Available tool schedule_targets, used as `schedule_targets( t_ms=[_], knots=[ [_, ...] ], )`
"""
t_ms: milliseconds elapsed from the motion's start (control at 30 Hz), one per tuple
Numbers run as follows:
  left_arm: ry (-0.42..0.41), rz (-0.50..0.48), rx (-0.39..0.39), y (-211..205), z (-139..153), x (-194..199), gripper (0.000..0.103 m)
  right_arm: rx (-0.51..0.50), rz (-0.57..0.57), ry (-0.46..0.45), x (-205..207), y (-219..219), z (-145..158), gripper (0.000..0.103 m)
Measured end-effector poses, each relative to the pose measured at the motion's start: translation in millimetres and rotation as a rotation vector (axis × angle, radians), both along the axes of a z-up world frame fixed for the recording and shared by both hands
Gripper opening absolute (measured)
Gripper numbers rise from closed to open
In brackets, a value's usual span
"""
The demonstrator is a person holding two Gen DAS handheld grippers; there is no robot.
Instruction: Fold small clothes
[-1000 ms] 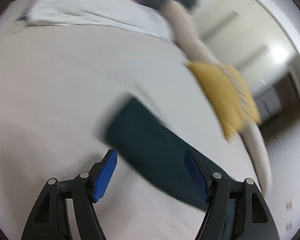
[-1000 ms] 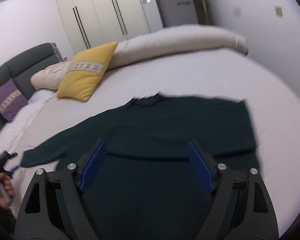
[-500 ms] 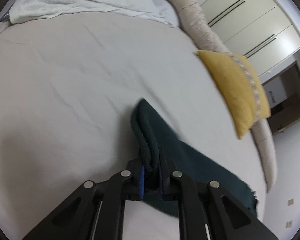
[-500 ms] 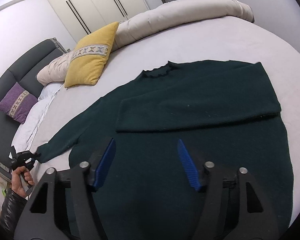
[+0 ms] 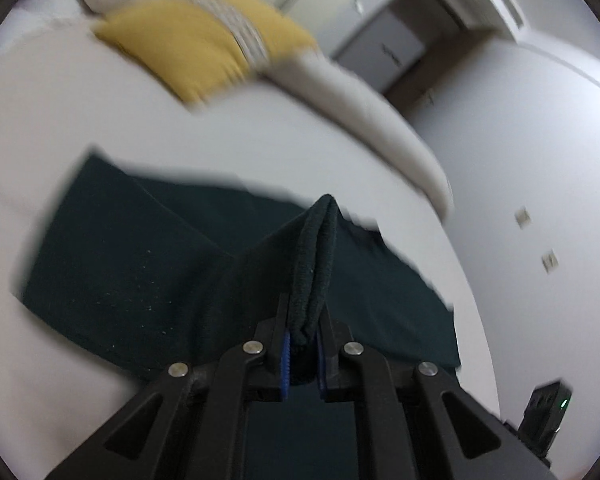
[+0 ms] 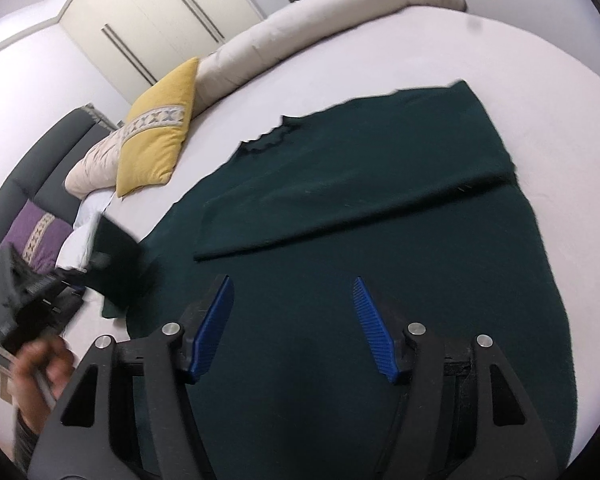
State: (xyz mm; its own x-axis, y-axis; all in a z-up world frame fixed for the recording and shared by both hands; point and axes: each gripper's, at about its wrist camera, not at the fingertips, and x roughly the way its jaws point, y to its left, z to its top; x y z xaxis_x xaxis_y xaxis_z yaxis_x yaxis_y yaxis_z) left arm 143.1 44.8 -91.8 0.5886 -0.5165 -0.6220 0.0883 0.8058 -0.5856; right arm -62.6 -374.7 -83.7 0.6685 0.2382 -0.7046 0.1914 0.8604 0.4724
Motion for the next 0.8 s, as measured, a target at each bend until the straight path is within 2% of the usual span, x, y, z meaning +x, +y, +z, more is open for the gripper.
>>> schedule_targets(
  t_ms=[67,100,167,200,267,300,333,433,633,700,733,800],
  knots=[
    [0.034,-0.056,0.043,-38.4,-25.2,-1.4,0.013,0.006,-0.006,0.026,0.9,-5.1,-6.1,0.06],
    [0.058,-0.08,0.059,-50.7,-35.9,-2.4,0.017,0.01,-0.006,0.039,2.9,-6.8,-10.2,0.06],
    [0.103,-0.118,0.067,-63.0,-51.8,-7.8,0.02,0.026,-0.001,0.058,7.1,-4.9,-17.3,0.061],
    [0.095,-0.122,0.064,-62.9,-52.4,-13.6,0.023,0.036,0.011,0.066,11.2,-2.3,-20.1,0.061],
    [0.083,-0.136,0.037,-52.1,-45.8,-25.5,0.039,0.034,0.047,0.066,18.5,8.8,-21.1,0.061],
    [0.071,-0.135,0.025,-44.1,-41.2,-29.5,0.055,0.026,0.07,0.067,26.3,17.5,-21.1,0.061],
    [0.051,-0.122,0.025,-33.4,-34.7,-34.8,0.065,0.022,0.087,0.067,32.3,25.7,-20.4,0.061],
    [-0.016,-0.076,0.019,8.0,-16.0,-47.5,0.066,0.037,0.157,0.061,62.7,59.6,-20.0,0.061],
    [-0.008,0.066,0.003,82.5,-13.7,-38.2,0.066,0.025,0.221,0.163,115.7,122.8,-42.1,0.06],
    [0.005,0.088,-0.013,96.5,-18.3,-35.8,0.066,-0.059,0.245,0.176,125.6,147.5,-47.6,0.044],
    [0.007,0.1,-0.014,102.7,-19.9,-35.5,0.066,-0.126,0.26,0.171,128.0,159.2,-47.5,0.025],
    [0.006,0.114,-0.015,110.0,-21.3,-35.0,0.066,-0.177,0.275,0.176,130.3,171.6,-47.4,0.01]
  ],
)
